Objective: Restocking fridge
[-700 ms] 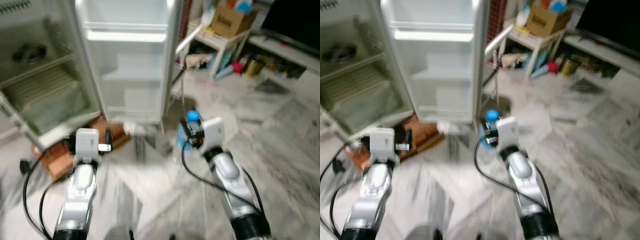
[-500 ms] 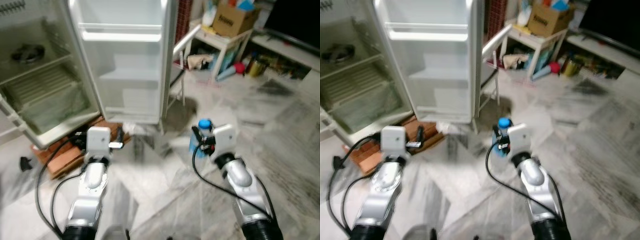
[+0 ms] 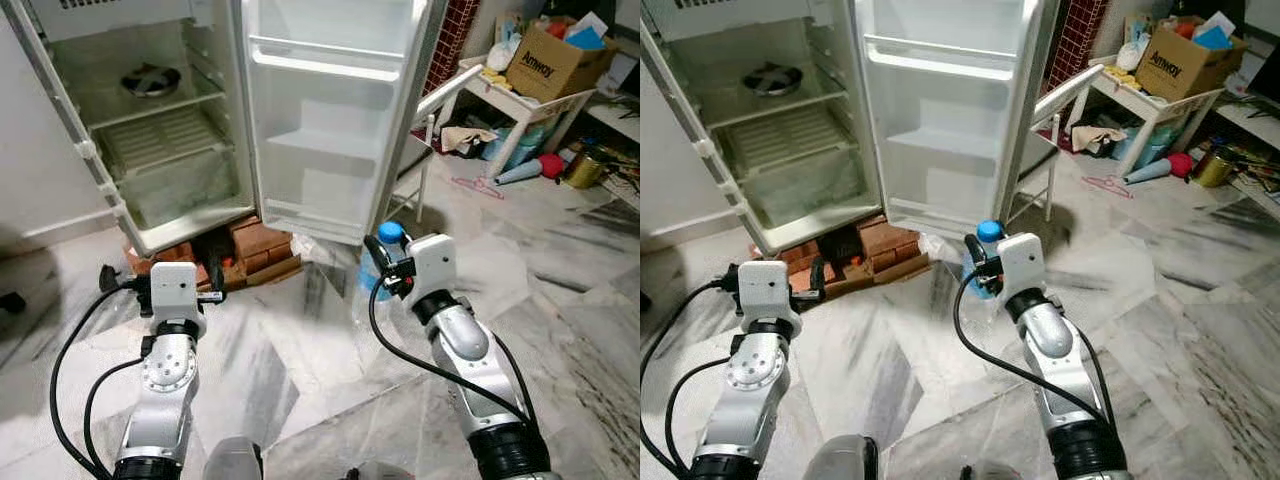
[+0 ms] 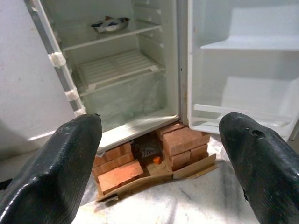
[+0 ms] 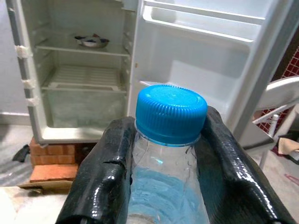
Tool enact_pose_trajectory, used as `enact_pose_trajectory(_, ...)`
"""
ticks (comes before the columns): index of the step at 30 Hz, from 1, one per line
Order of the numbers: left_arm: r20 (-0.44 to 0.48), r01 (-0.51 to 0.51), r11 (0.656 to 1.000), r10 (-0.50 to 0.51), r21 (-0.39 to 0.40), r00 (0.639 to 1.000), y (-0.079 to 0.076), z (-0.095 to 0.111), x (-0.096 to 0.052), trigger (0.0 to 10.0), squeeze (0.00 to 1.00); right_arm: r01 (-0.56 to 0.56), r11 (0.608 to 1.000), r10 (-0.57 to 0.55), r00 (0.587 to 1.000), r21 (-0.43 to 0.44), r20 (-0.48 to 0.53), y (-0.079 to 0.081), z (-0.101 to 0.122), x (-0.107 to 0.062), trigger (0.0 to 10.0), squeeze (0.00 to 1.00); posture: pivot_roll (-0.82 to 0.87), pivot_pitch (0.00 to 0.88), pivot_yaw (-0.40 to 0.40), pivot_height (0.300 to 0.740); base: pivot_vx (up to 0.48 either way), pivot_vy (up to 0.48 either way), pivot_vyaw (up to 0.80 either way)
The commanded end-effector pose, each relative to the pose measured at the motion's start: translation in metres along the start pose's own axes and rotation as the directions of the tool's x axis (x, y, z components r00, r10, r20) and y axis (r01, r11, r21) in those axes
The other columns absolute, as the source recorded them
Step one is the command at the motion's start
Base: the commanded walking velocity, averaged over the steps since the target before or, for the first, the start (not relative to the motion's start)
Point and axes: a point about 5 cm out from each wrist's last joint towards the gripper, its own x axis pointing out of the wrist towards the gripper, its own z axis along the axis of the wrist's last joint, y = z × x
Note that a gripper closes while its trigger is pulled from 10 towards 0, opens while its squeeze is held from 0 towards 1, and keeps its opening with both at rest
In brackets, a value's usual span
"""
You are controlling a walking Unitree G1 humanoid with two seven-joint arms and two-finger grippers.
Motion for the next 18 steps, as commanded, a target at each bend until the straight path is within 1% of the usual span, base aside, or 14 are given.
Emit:
enact_pose_trajectory(1,0.022,0.016,1.000,-0.016,-0.002,1.000,-0.0020,0.0063,0.0014,10.0,0.00,0.010,1.000,-0.010,0.999,-0.007,0.035,-0.0035,0.0081,0.0006,10.0,0.00,0.04,0.066,-0.059,0.740,0.322,0.000,0.00)
enact_pose_trajectory(10,0.020,0.025,1.000,-0.025,-0.001,0.999,-0.0031,0.0076,0.0037,10.0,0.00,0.012,1.000,-0.012,0.999,-0.004,0.043,-0.0034,0.0091,0.0021,10.0,0.00,0.04,0.070,-0.051,0.740,0.410,0.000,0.00)
enact_pose_trajectory(12,0.019,0.024,1.000,-0.024,0.001,1.000,-0.0028,0.0074,0.0038,10.0,0.00,-0.003,1.000,0.004,0.999,-0.015,0.048,-0.0018,0.0098,0.0024,10.0,0.00,0.04,0.070,-0.050,0.740,0.405,0.259,0.00)
enact_pose_trajectory(14,0.016,0.022,1.000,-0.022,0.004,1.000,-0.0030,0.0073,0.0042,10.0,0.00,-0.017,1.000,0.018,0.998,-0.017,0.058,0.0002,0.0111,0.0025,10.0,0.00,0.04,0.070,-0.050,0.740,0.364,0.307,0.50)
enact_pose_trajectory(15,0.014,0.018,1.000,-0.018,0.007,1.000,-0.0033,0.0074,0.0046,10.0,0.00,-0.028,0.999,0.031,0.998,-0.035,0.061,0.0020,0.0118,0.0028,10.0,0.00,0.04,0.071,-0.050,0.740,0.360,0.251,0.80)
enact_pose_trajectory(18,0.011,0.016,1.000,-0.016,0.010,1.000,-0.0033,0.0074,0.0049,10.0,0.00,-0.027,0.999,0.029,0.998,-0.032,0.059,0.0026,0.0115,0.0029,10.0,0.00,0.04,0.072,-0.050,0.740,0.365,0.261,0.80)
